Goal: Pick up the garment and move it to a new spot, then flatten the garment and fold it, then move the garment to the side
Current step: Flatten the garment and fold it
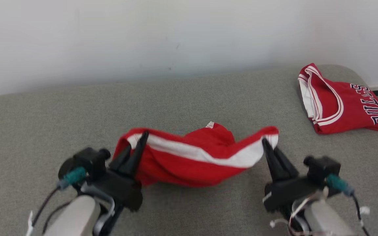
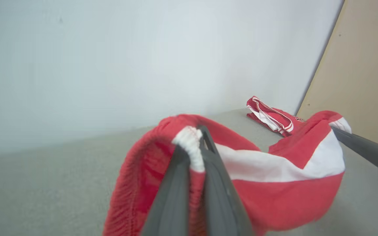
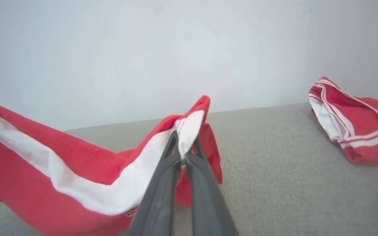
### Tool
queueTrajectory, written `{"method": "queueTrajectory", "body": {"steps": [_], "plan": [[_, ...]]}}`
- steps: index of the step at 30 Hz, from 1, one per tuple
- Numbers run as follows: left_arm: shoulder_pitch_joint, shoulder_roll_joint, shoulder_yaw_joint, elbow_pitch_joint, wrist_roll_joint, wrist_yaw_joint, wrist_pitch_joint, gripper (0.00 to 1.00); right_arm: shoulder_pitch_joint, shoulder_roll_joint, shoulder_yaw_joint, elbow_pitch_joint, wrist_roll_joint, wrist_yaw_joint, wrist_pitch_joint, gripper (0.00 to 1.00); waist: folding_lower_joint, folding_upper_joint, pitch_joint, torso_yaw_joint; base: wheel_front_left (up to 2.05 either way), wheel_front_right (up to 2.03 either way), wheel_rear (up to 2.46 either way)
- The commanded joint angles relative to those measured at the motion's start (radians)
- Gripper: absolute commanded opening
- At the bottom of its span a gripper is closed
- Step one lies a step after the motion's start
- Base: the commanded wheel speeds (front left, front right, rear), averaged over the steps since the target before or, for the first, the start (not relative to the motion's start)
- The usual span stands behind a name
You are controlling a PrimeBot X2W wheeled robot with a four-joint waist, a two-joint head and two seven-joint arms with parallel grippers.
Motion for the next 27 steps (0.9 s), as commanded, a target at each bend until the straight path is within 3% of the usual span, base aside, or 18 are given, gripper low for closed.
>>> {"method": "queueTrajectory", "body": {"steps": [1,7,14,21,27], "plan": [[-0.098,0.031,-0.023,0.004,-0.031,0.002,0.002,0.00,-0.095,-0.014,0.005,-0.011,0.038,-0.003,0.024,0.00,0.0001,0.0000,0.032,-0.005,0.00,0.00,0.00],[-0.517,0.109,-0.062,0.043,-0.197,0.002,0.093,0.00,-0.502,-0.002,-0.055,0.006,0.141,-0.003,0.179,0.00,0.0001,0.0000,0.220,-0.003,0.00,0.00,0.00],[-1.034,0.183,-0.105,0.134,-0.305,0.002,0.187,0.00,-1.060,0.047,-0.152,0.126,0.119,-0.003,0.325,0.00,0.0001,0.0000,0.469,-0.020,0.00,0.00,0.00],[-1.359,0.190,-0.082,0.292,-0.382,0.002,0.184,0.00,-1.429,0.066,-0.264,0.335,0.016,-0.003,0.296,0.00,0.0001,0.0000,0.573,-0.030,0.00,0.00,0.00],[-1.534,0.183,-0.132,0.414,-0.408,0.003,0.170,0.00,-1.619,0.066,-0.349,0.528,-0.117,-0.003,0.221,0.00,0.0001,0.0000,0.611,-0.035,0.00,0.00,0.00]]}}
